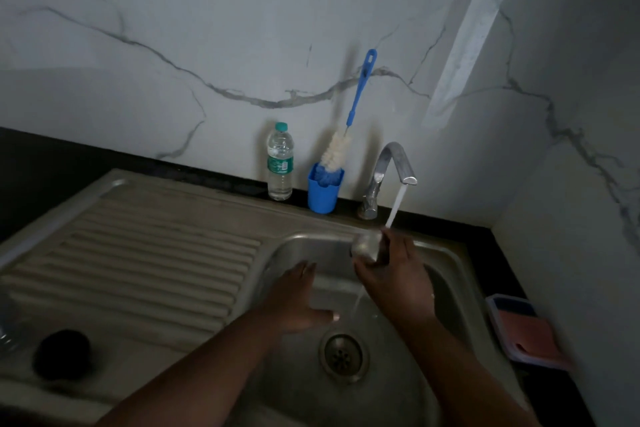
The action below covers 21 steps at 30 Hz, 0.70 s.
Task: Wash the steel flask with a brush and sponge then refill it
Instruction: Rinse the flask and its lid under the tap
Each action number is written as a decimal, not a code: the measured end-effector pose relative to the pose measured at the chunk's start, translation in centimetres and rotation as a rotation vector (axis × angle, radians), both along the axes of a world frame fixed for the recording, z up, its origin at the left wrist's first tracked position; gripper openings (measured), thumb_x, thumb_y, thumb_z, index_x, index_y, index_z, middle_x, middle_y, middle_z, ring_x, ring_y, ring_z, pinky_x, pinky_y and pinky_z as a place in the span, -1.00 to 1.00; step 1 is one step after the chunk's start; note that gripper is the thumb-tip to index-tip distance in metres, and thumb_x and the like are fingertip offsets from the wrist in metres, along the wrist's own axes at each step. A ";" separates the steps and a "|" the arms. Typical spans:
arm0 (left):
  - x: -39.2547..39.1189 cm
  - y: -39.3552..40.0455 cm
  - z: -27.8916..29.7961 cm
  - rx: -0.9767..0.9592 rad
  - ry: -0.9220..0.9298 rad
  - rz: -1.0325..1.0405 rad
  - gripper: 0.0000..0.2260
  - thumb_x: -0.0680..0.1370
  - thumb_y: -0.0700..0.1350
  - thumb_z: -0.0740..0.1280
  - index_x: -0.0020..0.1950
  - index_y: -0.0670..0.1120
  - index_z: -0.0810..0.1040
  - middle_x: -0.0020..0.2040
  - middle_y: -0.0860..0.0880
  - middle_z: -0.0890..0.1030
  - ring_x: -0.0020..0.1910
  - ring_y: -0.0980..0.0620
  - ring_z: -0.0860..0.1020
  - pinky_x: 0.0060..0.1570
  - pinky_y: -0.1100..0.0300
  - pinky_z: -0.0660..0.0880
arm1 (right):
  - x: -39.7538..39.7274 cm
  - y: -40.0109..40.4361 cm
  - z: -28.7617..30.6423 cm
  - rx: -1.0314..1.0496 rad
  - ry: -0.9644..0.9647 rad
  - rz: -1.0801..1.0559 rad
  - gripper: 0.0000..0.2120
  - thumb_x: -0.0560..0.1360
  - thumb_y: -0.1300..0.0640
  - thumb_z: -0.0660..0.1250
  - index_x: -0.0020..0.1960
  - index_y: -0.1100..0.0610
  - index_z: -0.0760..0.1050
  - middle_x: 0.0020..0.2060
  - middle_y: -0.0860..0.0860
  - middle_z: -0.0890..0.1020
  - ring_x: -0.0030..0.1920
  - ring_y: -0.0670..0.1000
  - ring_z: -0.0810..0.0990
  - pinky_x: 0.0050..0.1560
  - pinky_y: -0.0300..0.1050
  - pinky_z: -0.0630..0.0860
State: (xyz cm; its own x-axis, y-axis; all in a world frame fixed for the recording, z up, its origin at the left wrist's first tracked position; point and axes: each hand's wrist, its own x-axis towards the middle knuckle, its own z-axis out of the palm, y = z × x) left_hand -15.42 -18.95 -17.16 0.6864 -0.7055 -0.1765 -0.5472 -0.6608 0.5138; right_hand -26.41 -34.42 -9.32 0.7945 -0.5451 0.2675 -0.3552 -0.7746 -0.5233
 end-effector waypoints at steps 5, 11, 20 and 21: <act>1.0 3.9 2.0 -0.001 -0.119 0.005 -0.06 0.45 0.34 0.35 0.61 -0.04 -0.07 0.61 -0.09 -0.06 0.58 -0.05 -0.01 0.53 0.07 0.00 | 0.0 2.8 -1.8 -0.009 0.098 -0.005 -0.49 0.42 -0.14 0.40 0.30 -0.08 0.32 0.19 -0.11 0.43 0.07 -0.08 0.51 -0.02 -0.18 0.50; 2.7 11.0 4.6 0.036 -0.135 0.059 -0.19 0.45 0.26 0.40 0.57 -0.02 0.16 0.53 -0.13 0.25 0.48 -0.10 0.27 0.42 0.11 0.25 | 2.2 8.8 -1.7 0.018 0.195 0.134 -0.58 0.41 -0.14 0.40 0.20 -0.10 0.36 0.08 -0.18 0.41 -0.02 -0.11 0.50 -0.06 -0.19 0.48; 3.8 26.8 5.6 0.275 -0.073 0.235 -0.25 0.39 0.19 0.47 0.51 0.09 0.28 0.44 -0.04 0.38 0.39 -0.07 0.39 0.34 0.08 0.37 | 5.6 21.5 -3.6 0.096 0.381 0.864 -0.36 0.35 -0.07 0.48 0.38 -0.10 0.36 0.25 -0.13 0.44 0.16 -0.15 0.49 0.07 -0.41 0.33; 3.5 27.8 5.4 0.290 -0.069 0.247 -0.21 0.38 0.22 0.47 0.53 0.09 0.25 0.45 -0.03 0.36 0.40 -0.07 0.37 0.35 0.06 0.36 | 5.9 22.0 -3.8 0.088 0.408 0.888 -0.35 0.35 -0.08 0.48 0.39 -0.11 0.34 0.26 -0.15 0.42 0.18 -0.14 0.48 0.08 -0.37 0.36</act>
